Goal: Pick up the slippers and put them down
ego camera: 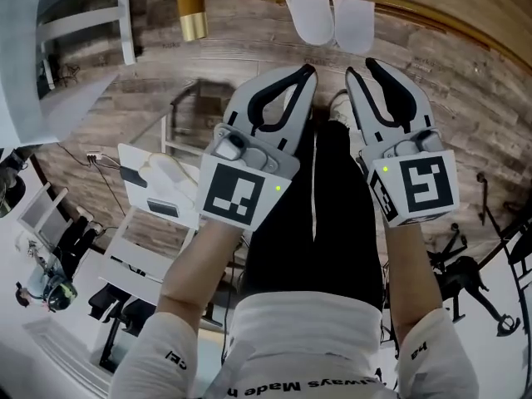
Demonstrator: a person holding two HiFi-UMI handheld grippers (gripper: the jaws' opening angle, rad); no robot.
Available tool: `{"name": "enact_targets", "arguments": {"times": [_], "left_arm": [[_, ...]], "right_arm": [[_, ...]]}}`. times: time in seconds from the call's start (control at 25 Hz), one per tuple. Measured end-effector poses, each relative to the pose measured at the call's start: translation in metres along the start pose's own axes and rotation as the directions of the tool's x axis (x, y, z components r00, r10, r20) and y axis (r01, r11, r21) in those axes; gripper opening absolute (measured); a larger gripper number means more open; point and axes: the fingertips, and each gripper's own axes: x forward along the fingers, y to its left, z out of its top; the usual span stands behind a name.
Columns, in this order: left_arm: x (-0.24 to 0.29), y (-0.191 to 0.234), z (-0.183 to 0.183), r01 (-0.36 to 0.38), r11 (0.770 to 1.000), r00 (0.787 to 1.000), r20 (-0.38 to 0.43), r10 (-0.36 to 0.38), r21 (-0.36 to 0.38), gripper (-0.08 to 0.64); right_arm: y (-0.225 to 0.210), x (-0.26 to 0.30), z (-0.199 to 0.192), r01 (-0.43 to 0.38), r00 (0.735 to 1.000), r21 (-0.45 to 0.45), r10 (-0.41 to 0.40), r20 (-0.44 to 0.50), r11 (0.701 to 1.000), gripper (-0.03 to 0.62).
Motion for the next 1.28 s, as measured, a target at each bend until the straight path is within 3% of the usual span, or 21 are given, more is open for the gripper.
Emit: {"name": "enact_targets", "arguments": {"times": [0.64, 1.28], "left_arm": [[0.065, 0.054, -0.082, -0.036, 0.999, 0.997, -0.066, 0.038, 0.031, 0.012], [0.112, 0.095, -0.126, -0.035, 0.998, 0.987, -0.153, 0.041, 0.043, 0.012]], "right_arm": [[-0.047, 0.088, -0.06, 0.085, 0.993, 0.025, -0.083, -0.087, 0.996, 0.114], [-0.086, 0.166, -0.096, 0.231, 0.966, 0.101, -0.216, -0.143, 0.968, 0.209]]}}
